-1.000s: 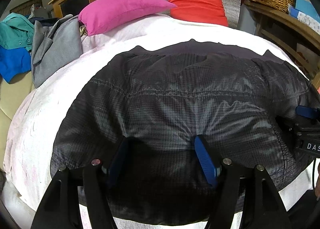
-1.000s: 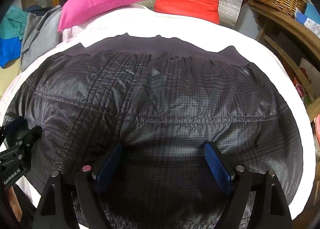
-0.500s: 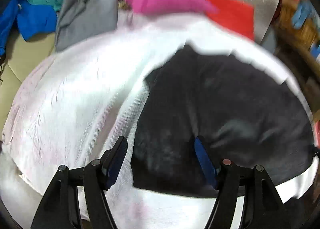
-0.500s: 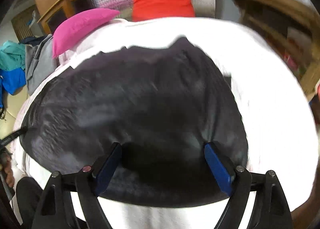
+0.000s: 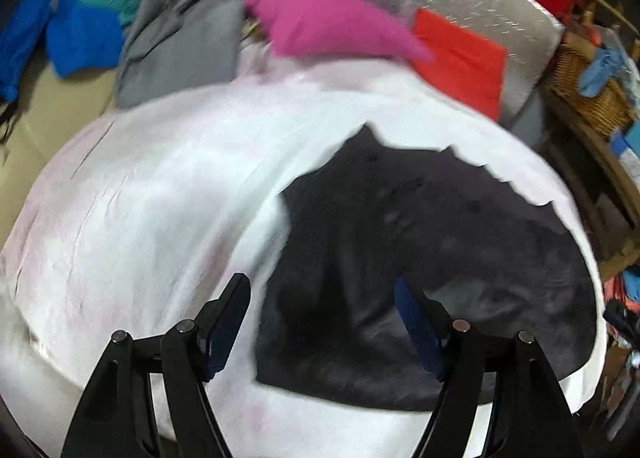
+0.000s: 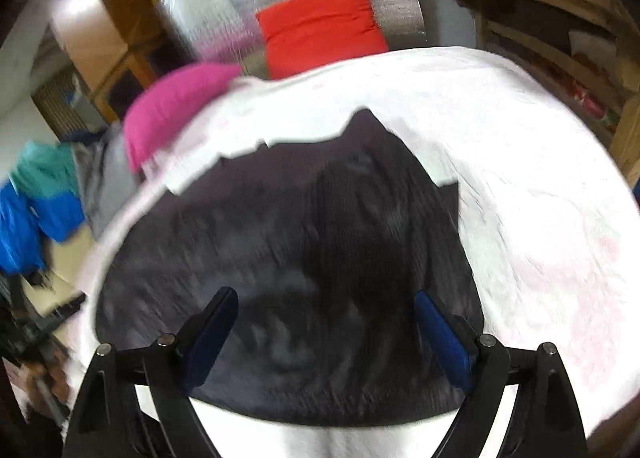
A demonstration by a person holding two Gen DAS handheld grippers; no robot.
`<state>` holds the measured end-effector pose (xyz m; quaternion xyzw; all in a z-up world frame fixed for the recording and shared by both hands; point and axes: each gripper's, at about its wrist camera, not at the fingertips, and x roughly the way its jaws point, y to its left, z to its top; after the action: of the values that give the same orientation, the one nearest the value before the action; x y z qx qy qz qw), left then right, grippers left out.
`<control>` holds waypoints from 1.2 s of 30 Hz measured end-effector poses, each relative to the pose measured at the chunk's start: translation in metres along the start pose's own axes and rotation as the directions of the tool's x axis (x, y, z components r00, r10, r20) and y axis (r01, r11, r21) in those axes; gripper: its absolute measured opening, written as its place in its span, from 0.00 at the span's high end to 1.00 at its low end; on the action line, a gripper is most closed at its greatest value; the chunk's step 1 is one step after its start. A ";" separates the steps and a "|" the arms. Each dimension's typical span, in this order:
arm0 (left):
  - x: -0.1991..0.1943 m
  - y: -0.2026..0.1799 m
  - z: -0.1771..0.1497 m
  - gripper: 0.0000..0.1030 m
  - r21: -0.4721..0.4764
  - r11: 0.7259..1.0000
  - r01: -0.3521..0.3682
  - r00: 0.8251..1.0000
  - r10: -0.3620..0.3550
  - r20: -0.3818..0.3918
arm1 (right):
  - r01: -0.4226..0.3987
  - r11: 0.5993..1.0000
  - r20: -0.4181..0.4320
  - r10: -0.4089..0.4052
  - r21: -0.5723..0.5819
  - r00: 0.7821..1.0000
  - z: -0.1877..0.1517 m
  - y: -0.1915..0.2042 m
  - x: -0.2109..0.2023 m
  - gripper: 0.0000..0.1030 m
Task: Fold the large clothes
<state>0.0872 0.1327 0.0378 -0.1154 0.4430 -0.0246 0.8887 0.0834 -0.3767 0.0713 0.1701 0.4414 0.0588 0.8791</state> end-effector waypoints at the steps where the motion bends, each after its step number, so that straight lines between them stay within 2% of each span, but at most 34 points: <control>1: 0.003 -0.006 0.003 0.26 0.018 1.000 0.006 1.000 -0.006 -0.001 | -0.034 0.999 -0.003 0.034 0.024 0.999 0.010 -0.003 0.003 0.11; 5: 0.031 -0.035 0.010 0.26 0.082 0.997 0.005 1.000 -0.003 -0.026 | -0.132 0.982 -0.012 0.135 0.137 0.991 0.039 -0.016 0.024 0.11; 8: 0.046 -0.034 0.014 0.26 0.062 0.998 0.006 0.998 -0.002 -0.062 | -0.206 0.946 -0.025 0.218 0.250 0.976 0.053 -0.030 0.047 0.11; 10: 0.053 -0.038 0.016 0.26 0.056 0.998 0.014 0.997 -0.010 -0.071 | -0.226 0.933 -0.032 0.245 0.281 0.969 0.060 -0.038 0.059 0.11; 12: 0.062 -0.041 0.017 0.26 0.095 0.995 -0.012 0.997 0.020 -0.080 | -0.200 0.928 -0.056 0.229 0.313 0.972 0.060 -0.049 0.074 0.12; 14: 0.082 -0.044 0.014 0.26 0.159 0.982 -0.102 0.988 0.119 -0.101 | -0.167 0.929 -0.095 0.209 0.329 0.973 0.057 -0.058 0.089 0.13; 15: 0.089 -0.045 0.013 0.24 0.172 0.979 -0.111 0.985 0.131 -0.114 | -0.162 0.929 -0.104 0.207 0.333 0.973 0.055 -0.060 0.093 0.15; 19: 0.085 -0.046 0.017 0.26 0.173 0.977 -0.126 0.984 0.146 -0.104 | -0.135 0.938 -0.096 0.174 0.318 0.980 0.063 -0.051 0.091 0.15; 22: 0.067 -0.052 0.025 0.26 0.173 0.979 -0.104 0.993 0.113 -0.044 | -0.152 0.960 -0.066 0.172 0.234 0.983 0.074 -0.033 0.078 0.15; 25: 0.063 -0.054 0.041 0.26 0.188 0.980 -0.057 0.998 0.060 -0.010 | -0.102 0.985 -0.034 0.108 0.141 0.994 0.089 -0.020 0.070 0.15; 28: 0.080 -0.049 0.065 0.26 0.195 0.980 -0.048 0.998 0.054 -0.023 | -0.003 0.997 -0.045 0.006 0.076 0.999 0.107 -0.022 0.076 0.15; 31: 0.117 -0.045 0.091 0.26 0.180 0.984 -0.008 0.992 0.030 -0.119 | 0.109 0.993 -0.093 -0.112 -0.034 0.989 0.128 -0.020 0.107 0.19; 34: 0.148 -0.045 0.108 0.26 0.168 0.985 0.028 0.982 0.004 -0.187 | 0.161 0.981 -0.137 -0.175 -0.104 0.975 0.142 -0.020 0.137 0.28; 36: 0.160 -0.049 0.115 0.26 0.193 0.980 0.038 0.978 0.003 -0.210 | 0.177 0.975 -0.167 -0.199 -0.135 0.966 0.146 -0.021 0.156 0.29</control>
<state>0.2780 0.0824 -0.0098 -0.0279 0.5287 -0.0879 0.8438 0.2927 -0.3928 0.0272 0.0687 0.5286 0.0164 0.8460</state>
